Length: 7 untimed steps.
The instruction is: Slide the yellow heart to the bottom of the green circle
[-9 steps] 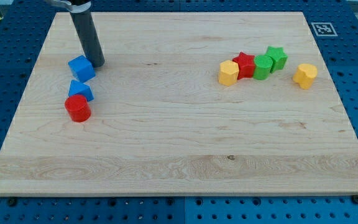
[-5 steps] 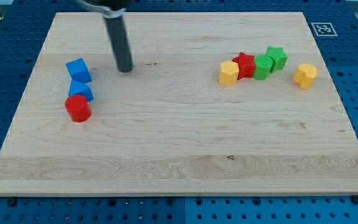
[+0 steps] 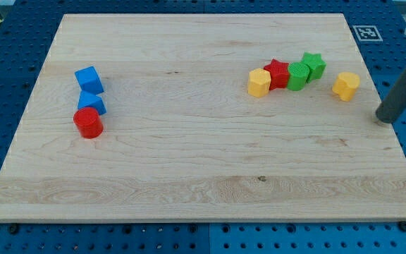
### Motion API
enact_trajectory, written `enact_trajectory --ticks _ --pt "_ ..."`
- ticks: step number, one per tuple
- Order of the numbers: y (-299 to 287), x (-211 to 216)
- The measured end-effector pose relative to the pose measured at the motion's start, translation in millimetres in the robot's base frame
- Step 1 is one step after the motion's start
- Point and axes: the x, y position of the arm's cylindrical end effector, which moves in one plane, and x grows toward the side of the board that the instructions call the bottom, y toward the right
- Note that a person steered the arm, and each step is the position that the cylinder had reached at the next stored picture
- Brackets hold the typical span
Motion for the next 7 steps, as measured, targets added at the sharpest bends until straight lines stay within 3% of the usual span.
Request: enact_trajectory --ticks 3,7 --pt "-23 -60" --pt "-127 -57"
